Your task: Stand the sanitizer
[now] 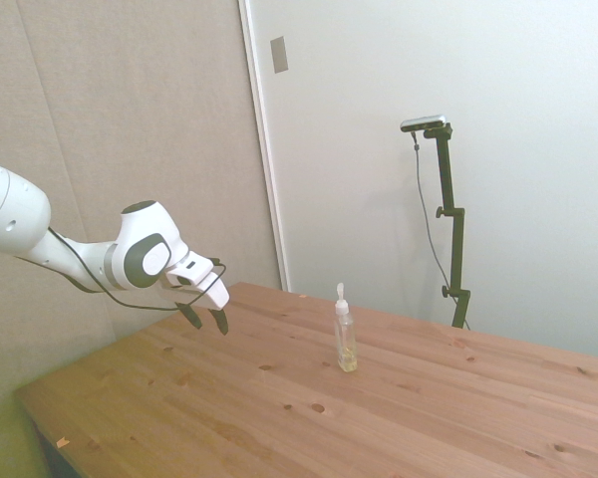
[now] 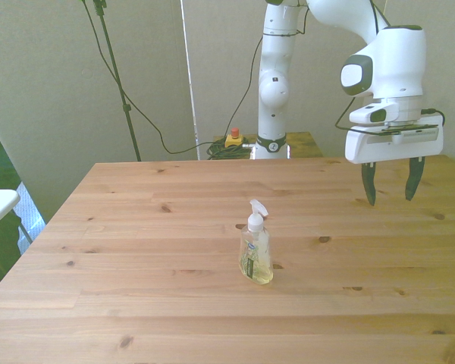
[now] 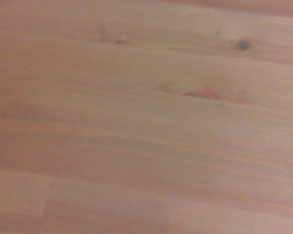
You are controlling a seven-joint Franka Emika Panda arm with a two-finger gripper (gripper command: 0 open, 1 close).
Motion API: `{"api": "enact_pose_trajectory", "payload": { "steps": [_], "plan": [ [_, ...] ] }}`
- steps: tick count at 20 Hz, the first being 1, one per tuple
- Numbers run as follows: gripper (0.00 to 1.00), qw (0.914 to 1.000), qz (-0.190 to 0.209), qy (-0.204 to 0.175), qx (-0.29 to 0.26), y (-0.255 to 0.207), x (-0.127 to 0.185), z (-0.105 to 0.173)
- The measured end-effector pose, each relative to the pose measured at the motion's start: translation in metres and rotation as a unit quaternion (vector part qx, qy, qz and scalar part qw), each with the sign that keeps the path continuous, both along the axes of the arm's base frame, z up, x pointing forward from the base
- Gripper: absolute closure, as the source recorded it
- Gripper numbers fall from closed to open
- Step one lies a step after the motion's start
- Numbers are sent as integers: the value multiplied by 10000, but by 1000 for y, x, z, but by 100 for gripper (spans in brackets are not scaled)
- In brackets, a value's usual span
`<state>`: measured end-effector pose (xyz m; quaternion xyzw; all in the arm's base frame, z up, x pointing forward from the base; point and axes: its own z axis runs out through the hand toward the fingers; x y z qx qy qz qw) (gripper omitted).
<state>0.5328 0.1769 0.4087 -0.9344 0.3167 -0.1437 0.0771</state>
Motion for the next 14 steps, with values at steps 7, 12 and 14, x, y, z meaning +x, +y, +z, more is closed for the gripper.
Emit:
{"api": "enact_pose_trajectory", "payload": {
  "steps": [7,12,14],
  "plan": [
    [0,9958,628,652,152,-5,-24,4],
    [0,9932,699,924,111,-31,-34,18],
    [0,9921,804,965,23,-40,-40,27]
  ]
}}
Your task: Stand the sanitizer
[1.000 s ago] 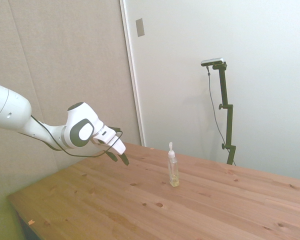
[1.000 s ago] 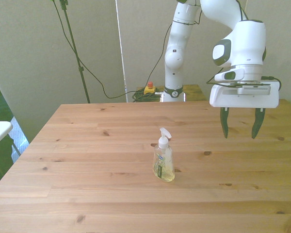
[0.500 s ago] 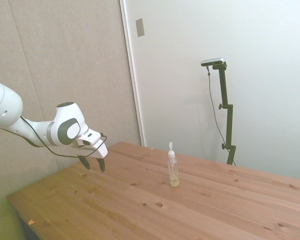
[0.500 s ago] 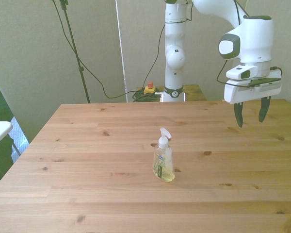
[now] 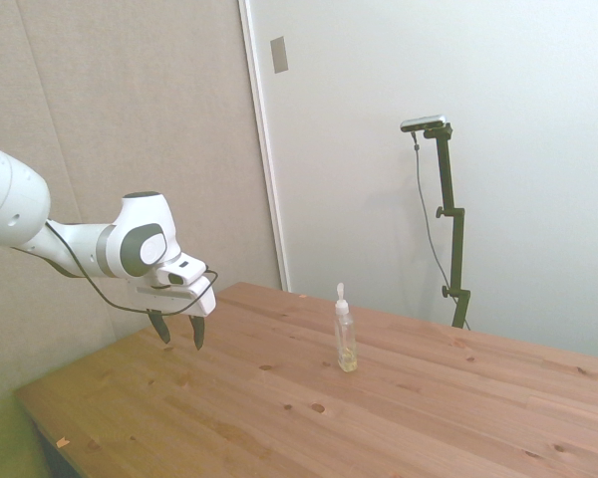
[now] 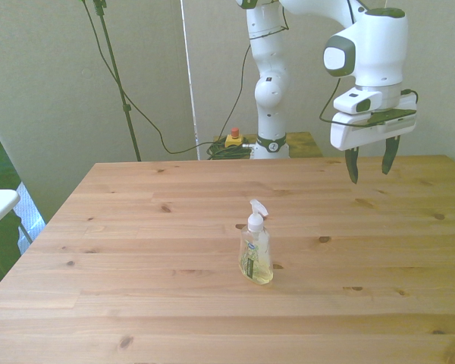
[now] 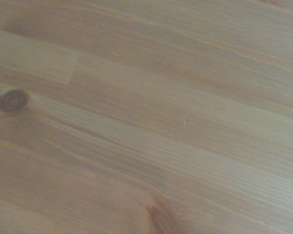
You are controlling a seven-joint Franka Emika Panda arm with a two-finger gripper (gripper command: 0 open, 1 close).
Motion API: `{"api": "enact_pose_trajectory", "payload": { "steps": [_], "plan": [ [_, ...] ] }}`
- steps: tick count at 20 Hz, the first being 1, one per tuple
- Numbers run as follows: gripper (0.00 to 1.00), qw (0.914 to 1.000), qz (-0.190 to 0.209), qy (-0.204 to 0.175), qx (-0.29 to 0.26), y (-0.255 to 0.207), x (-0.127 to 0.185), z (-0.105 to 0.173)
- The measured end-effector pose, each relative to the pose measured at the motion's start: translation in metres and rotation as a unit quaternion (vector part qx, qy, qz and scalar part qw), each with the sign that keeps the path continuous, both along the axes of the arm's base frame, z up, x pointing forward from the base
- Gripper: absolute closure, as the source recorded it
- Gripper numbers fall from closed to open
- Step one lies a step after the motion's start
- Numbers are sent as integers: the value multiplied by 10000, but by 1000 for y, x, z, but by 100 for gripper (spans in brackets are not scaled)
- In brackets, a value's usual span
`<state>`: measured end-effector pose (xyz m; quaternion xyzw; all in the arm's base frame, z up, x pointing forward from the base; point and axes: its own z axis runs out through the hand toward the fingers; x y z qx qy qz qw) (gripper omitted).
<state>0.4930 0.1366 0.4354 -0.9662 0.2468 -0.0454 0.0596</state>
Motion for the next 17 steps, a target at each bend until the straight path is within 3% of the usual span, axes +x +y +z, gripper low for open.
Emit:
{"api": "enact_pose_trajectory", "payload": {
  "steps": [5,17],
  "plan": [
    [0,9998,124,-8,-147,-31,-13,12],
    [0,9975,-610,-92,-336,-75,-78,15]
  ]
}}
